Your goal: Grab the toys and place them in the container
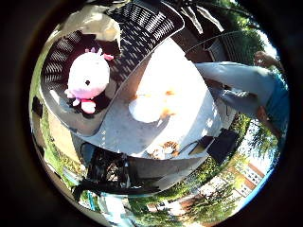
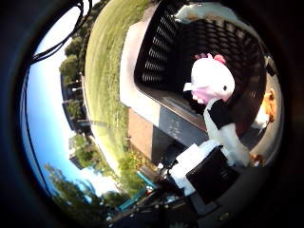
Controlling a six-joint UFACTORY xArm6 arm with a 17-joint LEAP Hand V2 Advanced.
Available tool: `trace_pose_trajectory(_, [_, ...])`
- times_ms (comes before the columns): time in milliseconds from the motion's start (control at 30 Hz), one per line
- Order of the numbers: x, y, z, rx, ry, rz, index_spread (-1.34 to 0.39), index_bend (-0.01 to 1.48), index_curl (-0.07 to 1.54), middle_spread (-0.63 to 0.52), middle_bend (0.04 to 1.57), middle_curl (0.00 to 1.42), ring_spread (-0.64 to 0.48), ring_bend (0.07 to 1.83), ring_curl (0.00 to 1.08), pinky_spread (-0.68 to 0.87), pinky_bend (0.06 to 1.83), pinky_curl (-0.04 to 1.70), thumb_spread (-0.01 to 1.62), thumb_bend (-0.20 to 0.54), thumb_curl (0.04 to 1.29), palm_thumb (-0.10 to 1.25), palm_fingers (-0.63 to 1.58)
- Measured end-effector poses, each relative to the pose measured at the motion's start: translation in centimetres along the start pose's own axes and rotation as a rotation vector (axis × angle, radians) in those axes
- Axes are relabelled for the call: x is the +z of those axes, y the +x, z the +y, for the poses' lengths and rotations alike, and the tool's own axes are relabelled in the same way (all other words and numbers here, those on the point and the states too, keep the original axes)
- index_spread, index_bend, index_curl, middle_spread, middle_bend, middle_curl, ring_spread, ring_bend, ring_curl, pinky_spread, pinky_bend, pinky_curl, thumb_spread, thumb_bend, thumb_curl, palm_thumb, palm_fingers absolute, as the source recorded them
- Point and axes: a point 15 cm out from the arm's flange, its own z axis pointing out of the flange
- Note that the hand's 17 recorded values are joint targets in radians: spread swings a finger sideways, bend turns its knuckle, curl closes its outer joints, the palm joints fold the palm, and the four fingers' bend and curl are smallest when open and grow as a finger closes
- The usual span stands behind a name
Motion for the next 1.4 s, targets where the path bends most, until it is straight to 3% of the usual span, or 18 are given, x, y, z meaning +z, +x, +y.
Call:
trace_pose_trajectory(200, [-8.4, 5.9, 5.3, 0.059, 0.090, -0.005, -0.45, 0.33, 0.20, 0.06, 0.16, 0.36, 0.30, 0.44, 0.31, 0.50, 0.68, 0.49, 1.12, -0.027, 0.54, 0.84, -0.02])
trace_pose_trajectory(433, [-10.4, 14.2, 10.0, 0.142, 0.130, 0.011, -0.42, 0.27, 0.22, 0.05, 0.18, 0.34, 0.29, 0.43, 0.31, 0.50, 0.63, 0.44, 1.11, -0.030, 0.53, 0.81, 0.05])
trace_pose_trajectory(767, [-0.5, 22.7, 9.5, 0.212, 0.067, 0.020, -0.37, 0.18, 0.25, 0.04, 0.17, 0.33, 0.27, 0.41, 0.31, 0.49, 0.58, 0.39, 1.11, -0.027, 0.52, 0.78, 0.08])
trace_pose_trajectory(1100, [10.3, 22.8, 6.0, 0.178, -0.001, -0.004, -0.34, 0.18, 0.27, 0.04, 0.16, 0.32, 0.26, 0.39, 0.31, 0.47, 0.57, 0.35, 1.11, -0.027, 0.52, 0.77, 0.10])
trace_pose_trajectory(1400, [16.6, 22.1, 2.6, 0.119, -0.012, 0.061, -0.31, 0.19, 0.28, 0.03, 0.17, 0.31, 0.26, 0.37, 0.31, 0.47, 0.57, 0.32, 1.10, -0.028, 0.51, 0.76, 0.13])
